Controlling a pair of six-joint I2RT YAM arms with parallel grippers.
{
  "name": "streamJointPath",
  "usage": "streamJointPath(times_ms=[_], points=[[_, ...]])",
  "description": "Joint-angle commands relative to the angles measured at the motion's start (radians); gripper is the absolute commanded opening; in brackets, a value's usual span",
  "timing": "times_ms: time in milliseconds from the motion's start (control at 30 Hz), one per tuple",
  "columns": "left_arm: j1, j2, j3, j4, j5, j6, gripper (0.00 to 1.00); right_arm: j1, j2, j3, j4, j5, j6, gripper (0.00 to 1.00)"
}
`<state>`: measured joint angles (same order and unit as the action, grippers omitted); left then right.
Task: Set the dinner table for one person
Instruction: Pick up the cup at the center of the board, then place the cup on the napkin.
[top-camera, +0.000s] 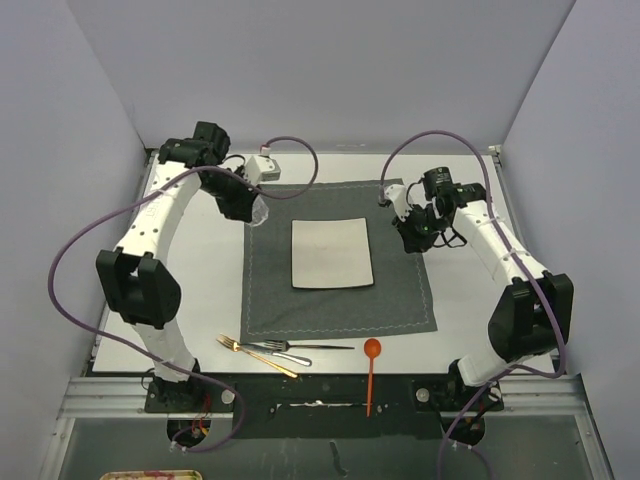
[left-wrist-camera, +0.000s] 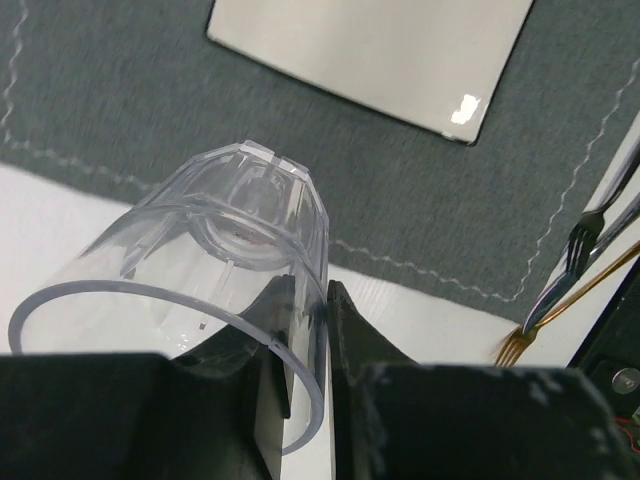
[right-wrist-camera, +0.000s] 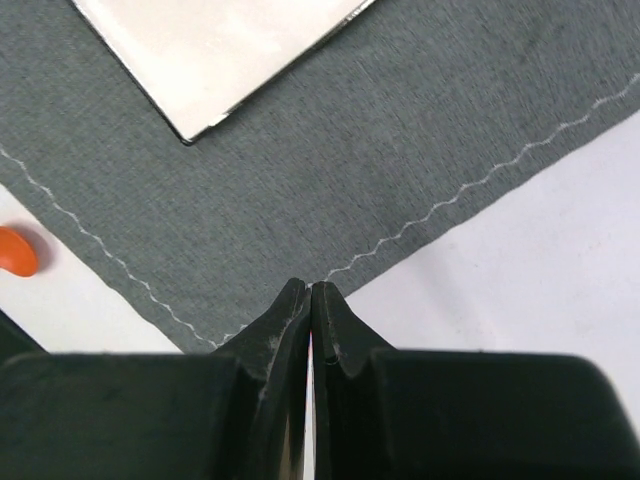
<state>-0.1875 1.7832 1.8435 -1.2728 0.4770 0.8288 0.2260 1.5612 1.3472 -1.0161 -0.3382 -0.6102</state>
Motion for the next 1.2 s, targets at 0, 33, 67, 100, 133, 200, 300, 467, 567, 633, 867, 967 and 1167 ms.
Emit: streamJointPath(times_ms=[0,33,67,100,133,200,300,467,567,633,867,967,1167], points=[[-0.038,0.086,0.127,-0.064,0.159,0.101,0.0,-0.053,-0.038,-0.009,0.073,0.044,0.024,0.0],[-0.047,0.107,0.15,-0.075,0.199,0.112,0.0,-0.072,-0.041,-0.009,0.084,0.045,0.031,0.0],[-0.058,0.128,0.173,-0.081,0.218,0.12,0.0,-0.091,-0.045,-0.008,0.094,0.042,0.038,0.0],[-0.071,0.147,0.192,-0.084,0.231,0.126,0.0,-0.11,-0.048,-0.007,0.103,0.039,0.043,0.0],[-0.083,0.171,0.209,-0.082,0.242,0.129,0.0,-0.121,-0.051,-0.004,0.11,0.038,0.049,0.0],[-0.108,0.195,0.241,-0.077,0.256,0.141,0.0,-0.14,-0.046,0.006,0.116,0.037,0.061,0.0],[-0.149,0.229,0.265,-0.05,0.304,0.141,0.0,-0.169,-0.015,0.037,0.11,0.03,0.081,0.0],[-0.242,0.271,0.272,-0.012,0.319,0.14,0.0,-0.233,0.037,0.084,0.123,-0.017,0.115,0.0],[-0.309,0.291,0.251,0.014,0.308,0.139,0.0,-0.265,0.069,0.116,0.117,-0.058,0.134,0.0],[-0.352,0.299,0.223,0.057,0.262,0.144,0.0,-0.278,0.082,0.128,0.115,-0.068,0.137,0.0],[-0.427,0.391,0.301,0.059,0.214,0.2,0.0,-0.314,0.068,0.117,0.125,-0.103,0.148,0.0],[-0.46,0.422,0.306,0.063,0.173,0.216,0.0,-0.316,0.07,0.123,0.12,-0.12,0.155,0.0],[-0.515,0.419,0.19,0.194,0.028,0.239,0.0,-0.317,0.082,0.148,0.112,-0.149,0.164,0.0]])
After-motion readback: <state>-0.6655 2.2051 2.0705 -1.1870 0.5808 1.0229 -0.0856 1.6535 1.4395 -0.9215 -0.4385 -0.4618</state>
